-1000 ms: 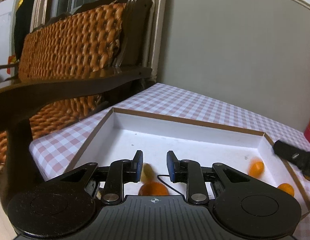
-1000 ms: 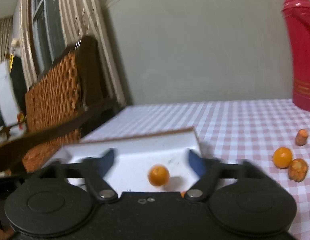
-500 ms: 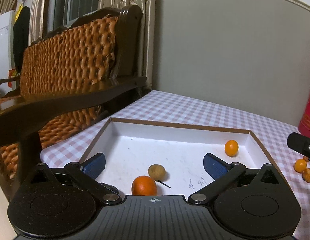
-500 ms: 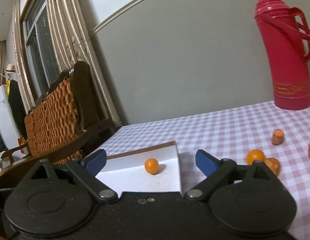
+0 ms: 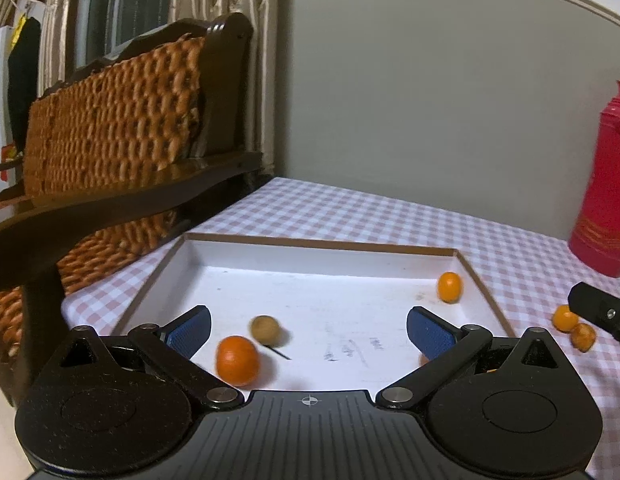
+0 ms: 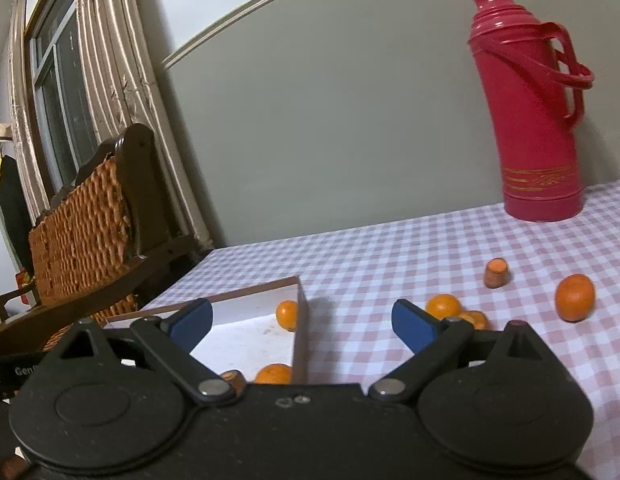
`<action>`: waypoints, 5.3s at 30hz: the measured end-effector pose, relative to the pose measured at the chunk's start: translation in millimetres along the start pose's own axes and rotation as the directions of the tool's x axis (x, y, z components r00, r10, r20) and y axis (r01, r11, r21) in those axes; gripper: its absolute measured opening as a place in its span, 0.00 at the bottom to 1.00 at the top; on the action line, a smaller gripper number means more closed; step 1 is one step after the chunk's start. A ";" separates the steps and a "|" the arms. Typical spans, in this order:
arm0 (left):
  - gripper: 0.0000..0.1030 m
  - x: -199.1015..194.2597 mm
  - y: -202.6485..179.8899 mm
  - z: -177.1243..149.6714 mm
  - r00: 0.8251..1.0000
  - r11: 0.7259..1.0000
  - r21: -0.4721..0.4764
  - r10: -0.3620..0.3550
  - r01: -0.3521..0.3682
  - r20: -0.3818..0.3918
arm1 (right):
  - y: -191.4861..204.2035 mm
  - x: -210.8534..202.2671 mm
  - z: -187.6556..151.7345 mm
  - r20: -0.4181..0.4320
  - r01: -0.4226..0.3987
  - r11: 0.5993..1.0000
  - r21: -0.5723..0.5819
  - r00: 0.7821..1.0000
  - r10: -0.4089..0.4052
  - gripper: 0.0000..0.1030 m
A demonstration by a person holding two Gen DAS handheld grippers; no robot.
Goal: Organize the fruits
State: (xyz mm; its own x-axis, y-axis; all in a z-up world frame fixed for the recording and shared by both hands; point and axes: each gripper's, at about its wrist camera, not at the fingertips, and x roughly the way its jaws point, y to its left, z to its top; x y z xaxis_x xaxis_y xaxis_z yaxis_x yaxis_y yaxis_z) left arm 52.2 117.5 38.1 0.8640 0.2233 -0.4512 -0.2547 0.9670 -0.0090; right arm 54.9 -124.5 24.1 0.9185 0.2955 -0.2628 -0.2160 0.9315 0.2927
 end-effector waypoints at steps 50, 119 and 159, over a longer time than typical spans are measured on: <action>1.00 -25.7 -195.4 -54.8 0.929 0.887 0.275 -0.360 0.370 -0.087 | -138.9 -86.1 -11.8 -0.084 0.387 0.922 0.023 0.920 -0.384 0.90; 0.33 56.6 -271.9 -39.4 0.900 0.876 0.225 -0.391 0.428 -0.191 | -169.0 43.2 20.4 -0.223 0.321 0.942 -0.101 0.915 -0.336 0.31; 0.33 -36.6 -168.8 -48.4 0.914 0.876 0.271 -0.404 0.400 -0.043 | -99.5 -55.2 -4.5 -0.129 0.197 0.980 -0.029 0.971 -0.199 0.31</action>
State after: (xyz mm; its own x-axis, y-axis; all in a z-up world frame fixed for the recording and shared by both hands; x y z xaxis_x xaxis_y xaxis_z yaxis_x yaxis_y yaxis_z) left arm 42.5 -59.8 12.9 0.8736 -0.1921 -0.4472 0.2404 0.9692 0.0533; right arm 24.2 -232.6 5.4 0.8923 0.1294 -0.4324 -0.0409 0.9773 0.2081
